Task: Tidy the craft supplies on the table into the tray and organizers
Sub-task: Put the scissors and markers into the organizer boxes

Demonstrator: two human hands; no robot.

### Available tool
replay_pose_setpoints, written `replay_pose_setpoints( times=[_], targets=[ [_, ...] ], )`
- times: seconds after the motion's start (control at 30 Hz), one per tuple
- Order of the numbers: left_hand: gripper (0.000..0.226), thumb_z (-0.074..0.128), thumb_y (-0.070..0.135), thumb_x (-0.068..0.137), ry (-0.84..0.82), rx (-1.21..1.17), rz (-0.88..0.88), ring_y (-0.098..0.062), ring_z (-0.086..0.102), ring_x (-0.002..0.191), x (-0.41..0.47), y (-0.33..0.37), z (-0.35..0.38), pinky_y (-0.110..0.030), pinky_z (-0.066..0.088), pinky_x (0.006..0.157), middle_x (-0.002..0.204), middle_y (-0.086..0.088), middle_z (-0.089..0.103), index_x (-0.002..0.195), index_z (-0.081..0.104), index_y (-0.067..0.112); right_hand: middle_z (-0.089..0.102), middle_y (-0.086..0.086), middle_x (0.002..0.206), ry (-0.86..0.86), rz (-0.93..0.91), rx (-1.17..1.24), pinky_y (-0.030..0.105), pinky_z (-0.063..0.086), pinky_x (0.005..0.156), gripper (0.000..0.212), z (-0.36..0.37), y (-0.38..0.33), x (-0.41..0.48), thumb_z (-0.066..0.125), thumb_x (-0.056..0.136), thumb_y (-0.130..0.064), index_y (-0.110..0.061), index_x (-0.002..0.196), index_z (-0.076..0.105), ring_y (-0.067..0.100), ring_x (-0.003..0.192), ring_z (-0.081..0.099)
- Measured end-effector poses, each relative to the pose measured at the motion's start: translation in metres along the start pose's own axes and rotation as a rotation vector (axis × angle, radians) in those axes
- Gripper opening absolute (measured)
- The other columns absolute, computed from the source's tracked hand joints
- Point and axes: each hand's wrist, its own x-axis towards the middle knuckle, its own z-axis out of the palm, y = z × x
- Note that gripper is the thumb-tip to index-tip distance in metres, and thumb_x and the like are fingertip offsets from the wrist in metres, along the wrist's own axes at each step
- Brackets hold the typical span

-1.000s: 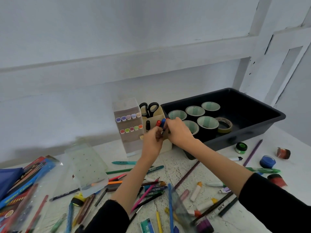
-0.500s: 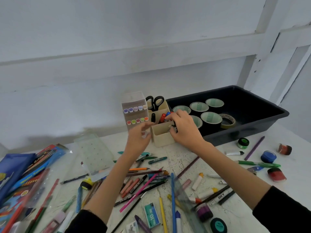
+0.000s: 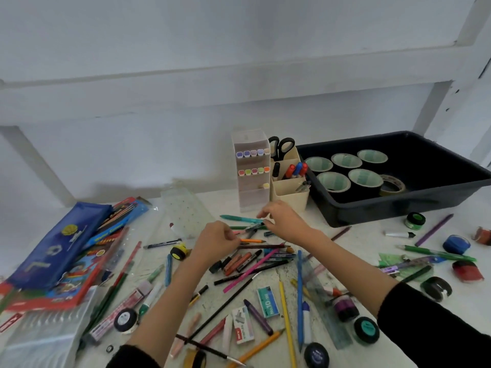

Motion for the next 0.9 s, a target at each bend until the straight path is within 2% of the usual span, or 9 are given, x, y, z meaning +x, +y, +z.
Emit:
replay_pose_setpoints(
  times=[0.07,0.17,0.27,0.37,0.47,0.67,0.77,0.83,0.9],
  targets=[
    [0.013,0.061,0.015,0.08,-0.037,0.08,-0.005,-0.019,0.063,0.078,-0.005,-0.001,0.009,-0.031,0.052,0.074,0.08,-0.007,0.068,0.081,0.071,0.006,0.063,0.006,0.115,-0.051,0.026,-0.07,0.036,0.043,0.094,0.026,0.01,-0.002,0.004,0.054,0.09,-0.009,-0.014,0.114,0.065,0.022,0.109,0.051],
    [0.016,0.059,0.012,0.083,-0.03,0.179,0.013,-0.023,0.062,0.087,-0.008,0.001,0.016,-0.033,0.05,0.081,0.092,-0.01,0.067,0.093,0.07,0.006,0.061,0.007,0.119,-0.108,0.043,-0.181,0.039,0.041,0.095,0.031,0.021,-0.002,0.007,0.054,0.091,-0.014,-0.016,0.121,0.062,0.025,0.114,0.047],
    [0.009,0.064,0.018,0.082,0.012,0.169,0.014,-0.022,0.059,0.087,-0.008,0.002,0.021,-0.031,0.047,0.077,0.087,-0.004,0.063,0.087,0.063,0.01,0.058,0.007,0.118,-0.098,0.067,-0.204,0.037,0.04,0.094,0.032,0.027,0.0,0.005,0.058,0.09,-0.021,-0.017,0.121,0.061,0.024,0.115,0.045],
    [0.015,0.069,0.021,0.08,0.022,0.079,-0.009,-0.019,0.056,0.083,-0.009,-0.001,0.029,-0.031,0.047,0.075,0.084,0.0,0.057,0.087,0.056,0.016,0.059,0.006,0.113,-0.036,0.082,-0.143,0.033,0.042,0.09,0.028,0.031,0.003,-0.001,0.063,0.087,-0.024,-0.016,0.114,0.065,0.021,0.11,0.046],
    [0.016,0.068,0.019,0.082,0.064,0.034,-0.008,-0.018,0.057,0.086,-0.009,-0.004,0.036,-0.03,0.046,0.076,0.092,-0.003,0.062,0.096,0.06,0.014,0.061,0.006,0.105,-0.015,0.092,-0.03,0.027,0.042,0.085,0.024,0.03,0.005,-0.008,0.068,0.084,-0.022,-0.014,0.106,0.068,0.019,0.103,0.049],
    [0.014,0.07,0.015,0.08,0.093,-0.046,-0.006,-0.016,0.057,0.08,-0.01,-0.001,0.041,-0.027,0.046,0.072,0.086,-0.001,0.062,0.08,0.056,0.017,0.068,0.004,0.093,0.042,0.19,0.339,0.006,0.043,0.062,0.02,0.003,0.0,-0.02,0.071,0.082,-0.012,-0.009,0.101,0.07,0.003,0.07,0.057],
    [0.021,0.071,0.007,0.078,0.044,-0.133,-0.092,-0.017,0.058,0.08,-0.007,0.005,0.041,-0.03,0.05,0.076,0.085,-0.002,0.06,0.074,0.053,0.019,0.07,-0.002,0.088,0.096,0.257,0.56,0.008,0.046,0.062,0.018,-0.014,0.0,-0.026,0.07,0.083,-0.016,-0.013,0.1,0.07,0.001,0.071,0.059],
    [0.011,0.069,0.006,0.08,-0.026,-0.119,-0.146,-0.016,0.058,0.084,-0.005,0.01,0.039,-0.026,0.048,0.075,0.085,-0.001,0.056,0.082,0.061,0.013,0.071,0.0,0.083,0.142,0.289,0.737,0.013,0.051,0.068,0.017,-0.023,0.0,-0.027,0.069,0.083,-0.013,-0.01,0.1,0.07,0.005,0.073,0.064],
    [0.003,0.065,0.007,0.082,-0.102,-0.085,-0.151,-0.017,0.059,0.085,-0.003,0.016,0.034,-0.028,0.048,0.077,0.084,-0.003,0.057,0.083,0.065,0.01,0.071,0.005,0.083,0.214,0.306,0.862,0.023,0.056,0.075,0.017,-0.032,0.0,-0.028,0.067,0.085,-0.009,-0.006,0.101,0.069,0.014,0.077,0.067]
  ],
)
